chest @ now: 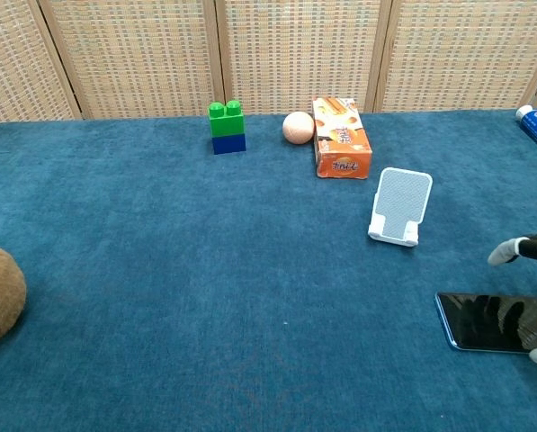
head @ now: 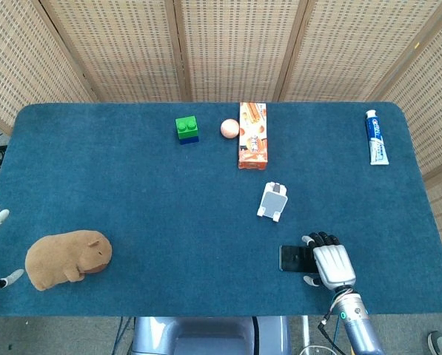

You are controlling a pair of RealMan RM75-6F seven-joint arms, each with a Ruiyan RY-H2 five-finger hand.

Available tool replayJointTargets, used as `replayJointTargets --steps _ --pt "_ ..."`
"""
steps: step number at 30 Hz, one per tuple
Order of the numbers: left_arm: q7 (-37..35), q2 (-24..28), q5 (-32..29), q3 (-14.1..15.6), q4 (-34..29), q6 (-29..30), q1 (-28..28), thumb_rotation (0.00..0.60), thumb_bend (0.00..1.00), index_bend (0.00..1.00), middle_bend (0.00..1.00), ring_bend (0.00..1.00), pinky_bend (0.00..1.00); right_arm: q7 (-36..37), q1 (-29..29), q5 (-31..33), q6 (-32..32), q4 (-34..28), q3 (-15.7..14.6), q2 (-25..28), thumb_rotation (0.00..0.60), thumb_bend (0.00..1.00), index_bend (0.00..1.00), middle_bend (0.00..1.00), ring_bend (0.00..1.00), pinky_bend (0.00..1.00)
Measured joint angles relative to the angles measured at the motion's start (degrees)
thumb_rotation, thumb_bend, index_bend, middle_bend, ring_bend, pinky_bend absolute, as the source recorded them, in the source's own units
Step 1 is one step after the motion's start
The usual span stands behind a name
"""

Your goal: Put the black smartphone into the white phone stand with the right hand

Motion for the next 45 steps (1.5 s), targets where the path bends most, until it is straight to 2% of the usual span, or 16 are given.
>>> replayJointTargets --steps 6,27,35,45 --pt "-0.1 0.1 0.2 0.0 -0.1 0.2 0.2 0.6 0.0 0.0 0.0 0.0 0.0 1.7 0.7 1.2 -0.7 2.5 0.0 -0.2 0.6 0.1 0.23 0.22 0.17 0.22" --pt "0.4 0.3 -0.6 -0.5 -0.6 -1.1 0.0 0.6 0.0 0.0 0.0 0.0 0.0 2.8 2.9 4.3 -3.7 5.0 -1.0 0.4 0.6 0.11 0.23 0.22 0.17 0.22" --pt "0.8 0.2 -0.8 -0.6 -0.7 -1.4 0.0 0.6 0.0 0.0 0.0 0.0 0.0 3.9 3.6 3.9 -4.3 6.5 -1.7 -0.2 0.6 0.14 0.23 0.22 0.18 0.22" --pt "1.1 0.2 -1.0 -0.6 -0.9 -1.8 0.0 0.6 0.0 0.0 0.0 0.0 0.0 5.2 4.7 4.4 -6.3 8.2 -2.3 -0.9 0.6 0.19 0.24 0.29 0.23 0.24"
